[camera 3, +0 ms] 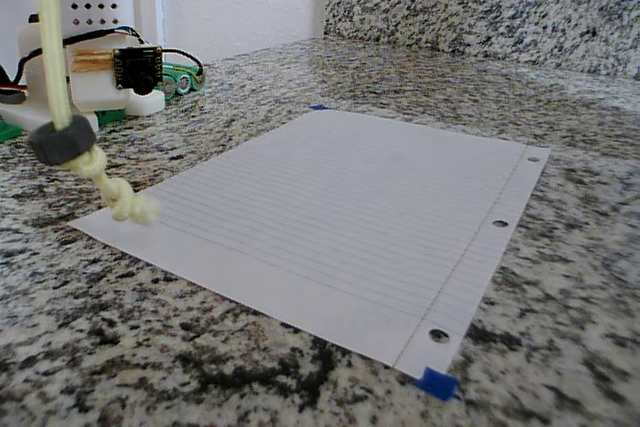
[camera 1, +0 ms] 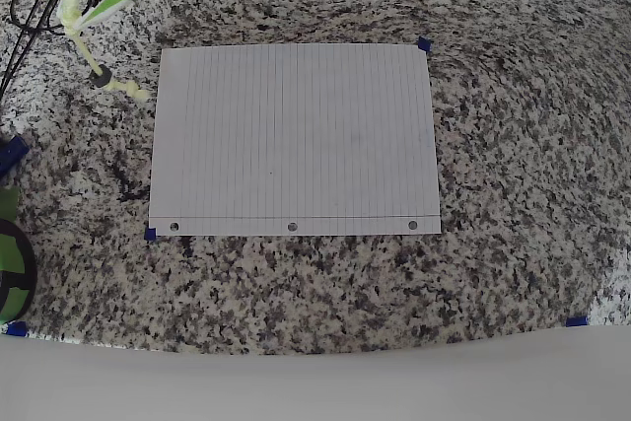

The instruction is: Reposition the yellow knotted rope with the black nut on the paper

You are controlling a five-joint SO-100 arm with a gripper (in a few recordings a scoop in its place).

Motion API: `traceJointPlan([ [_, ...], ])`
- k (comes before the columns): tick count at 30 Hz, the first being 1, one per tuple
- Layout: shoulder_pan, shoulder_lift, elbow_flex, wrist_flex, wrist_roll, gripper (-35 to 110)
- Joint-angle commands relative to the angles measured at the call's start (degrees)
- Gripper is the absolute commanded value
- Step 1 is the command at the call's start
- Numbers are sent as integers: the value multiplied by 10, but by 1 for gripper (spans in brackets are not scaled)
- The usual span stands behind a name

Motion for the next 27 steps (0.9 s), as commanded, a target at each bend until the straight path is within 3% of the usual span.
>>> traceJointPlan([
  [1, -27, 24, 9, -9, 50, 0],
  [10, -67, 45, 59, 0, 264, 0],
  [15, -49, 46, 59, -18, 331, 0],
  [20, -54, 60, 62, -21, 336, 0],
  [27, -151, 72, 110, -6, 343, 0],
])
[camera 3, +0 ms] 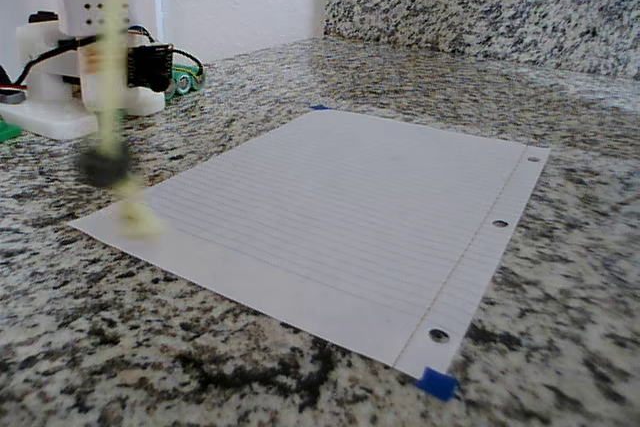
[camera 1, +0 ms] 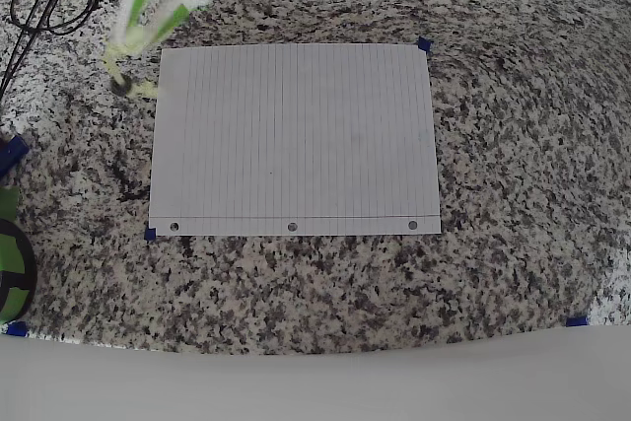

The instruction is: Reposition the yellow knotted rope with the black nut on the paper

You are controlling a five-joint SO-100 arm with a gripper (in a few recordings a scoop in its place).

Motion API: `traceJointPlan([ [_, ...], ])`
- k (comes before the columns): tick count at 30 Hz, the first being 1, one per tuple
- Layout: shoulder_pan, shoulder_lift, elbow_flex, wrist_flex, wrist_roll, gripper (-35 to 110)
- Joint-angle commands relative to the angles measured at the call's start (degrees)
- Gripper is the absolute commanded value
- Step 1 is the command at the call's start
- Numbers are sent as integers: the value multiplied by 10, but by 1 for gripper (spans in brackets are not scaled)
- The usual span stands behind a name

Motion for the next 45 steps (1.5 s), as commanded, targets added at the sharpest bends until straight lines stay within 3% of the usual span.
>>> traceJointPlan([
  [1, -59, 12, 23, 3, 7, 0],
  [9, -192, 85, 131, 69, 4, 0],
  [18, -296, 156, 145, 150, -67, 0],
  [27, -342, 175, 145, 228, -85, 0],
  [30, -359, 180, 145, 254, -98, 16],
  [33, -385, 190, 145, 283, -157, 40],
  [37, -418, 216, 144, 330, -252, 49],
  [41, -440, 227, 143, 316, -384, 48],
  [45, -428, 234, 142, 309, -497, 38],
])
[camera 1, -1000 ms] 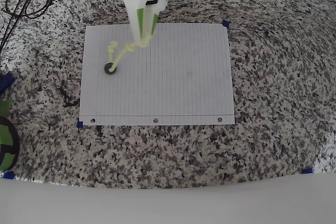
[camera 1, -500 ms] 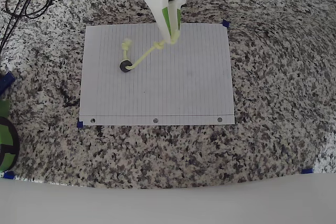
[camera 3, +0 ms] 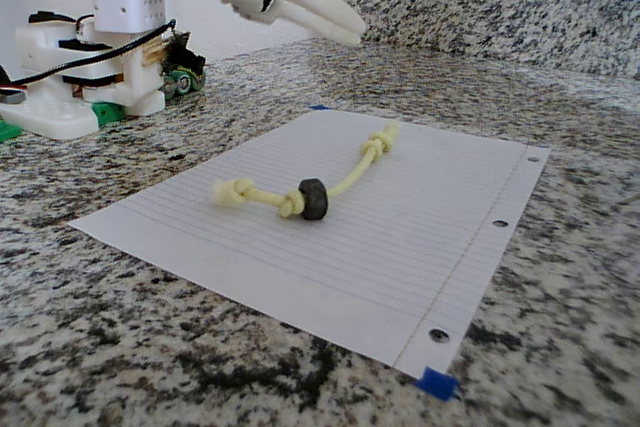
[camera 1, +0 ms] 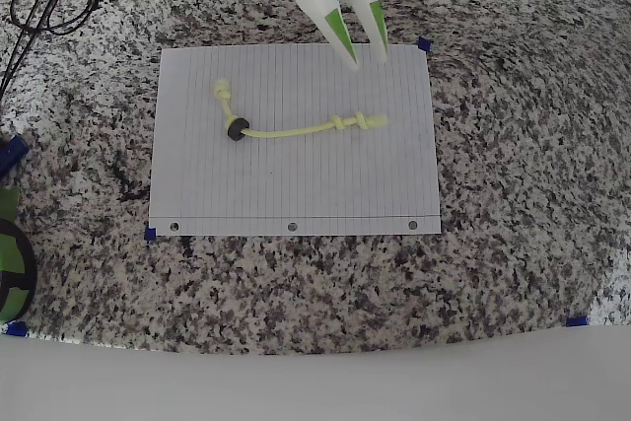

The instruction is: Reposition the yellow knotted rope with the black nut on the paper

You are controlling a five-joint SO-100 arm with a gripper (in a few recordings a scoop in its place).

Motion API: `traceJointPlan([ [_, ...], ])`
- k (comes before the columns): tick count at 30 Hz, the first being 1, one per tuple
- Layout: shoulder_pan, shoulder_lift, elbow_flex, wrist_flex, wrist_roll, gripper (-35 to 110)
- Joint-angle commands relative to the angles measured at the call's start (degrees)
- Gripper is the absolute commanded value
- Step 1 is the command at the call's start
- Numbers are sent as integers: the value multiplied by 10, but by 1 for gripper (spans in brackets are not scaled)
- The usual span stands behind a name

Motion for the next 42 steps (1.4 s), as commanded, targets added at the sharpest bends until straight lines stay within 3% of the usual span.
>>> traceJointPlan([
  [1, 15, 4, 20, -9, -83, 31],
  [5, 82, -40, 18, -15, -139, 0],
  [11, 196, -140, -4, -17, -270, 0],
  [14, 236, -209, -45, -3, -386, 0],
  [22, 258, -369, -173, 68, -625, 0],
  [36, 305, -537, -265, 52, -826, 0],
  [42, 326, -611, -320, 60, -867, 0],
])
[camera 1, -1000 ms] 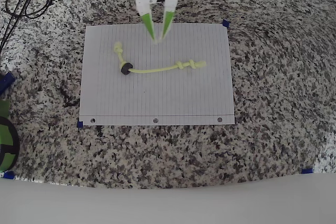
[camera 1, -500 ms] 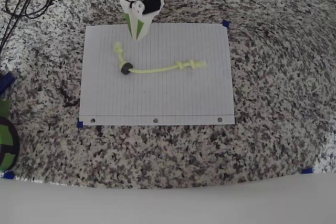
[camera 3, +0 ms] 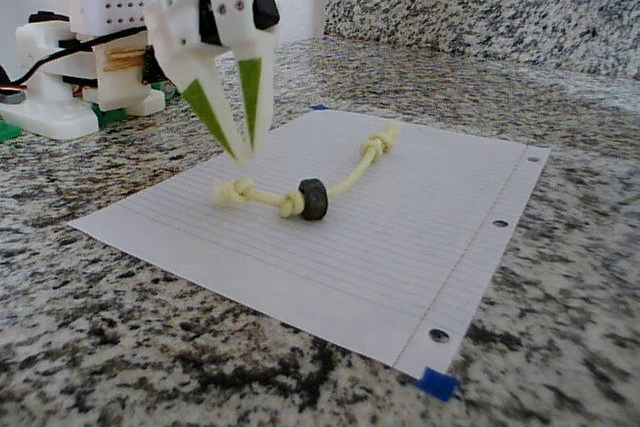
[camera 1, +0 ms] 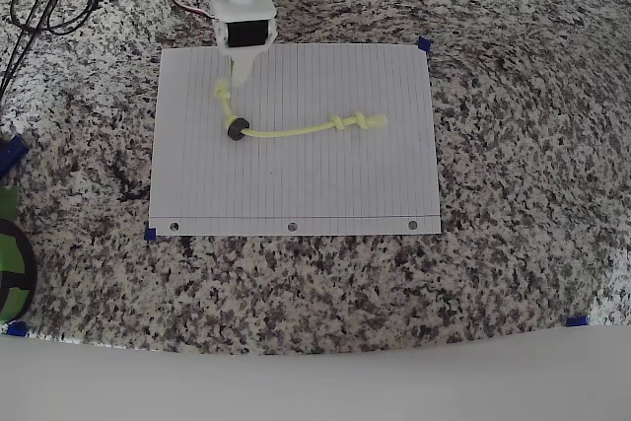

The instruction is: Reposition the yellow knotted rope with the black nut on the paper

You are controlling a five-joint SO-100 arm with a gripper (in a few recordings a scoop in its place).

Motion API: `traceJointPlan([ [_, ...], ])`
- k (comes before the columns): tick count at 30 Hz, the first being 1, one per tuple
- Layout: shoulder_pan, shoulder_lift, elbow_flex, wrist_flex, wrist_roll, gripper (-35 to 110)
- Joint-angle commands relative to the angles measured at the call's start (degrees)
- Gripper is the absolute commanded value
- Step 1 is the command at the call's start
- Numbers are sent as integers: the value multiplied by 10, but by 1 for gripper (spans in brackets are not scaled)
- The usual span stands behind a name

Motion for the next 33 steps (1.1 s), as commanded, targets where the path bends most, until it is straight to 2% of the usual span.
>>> traceJointPlan([
  [1, 8, -31, -33, 2, -13, 0],
  [20, 75, -104, -74, -50, -46, 0],
  [33, 7, 46, -65, 77, -76, 0],
])
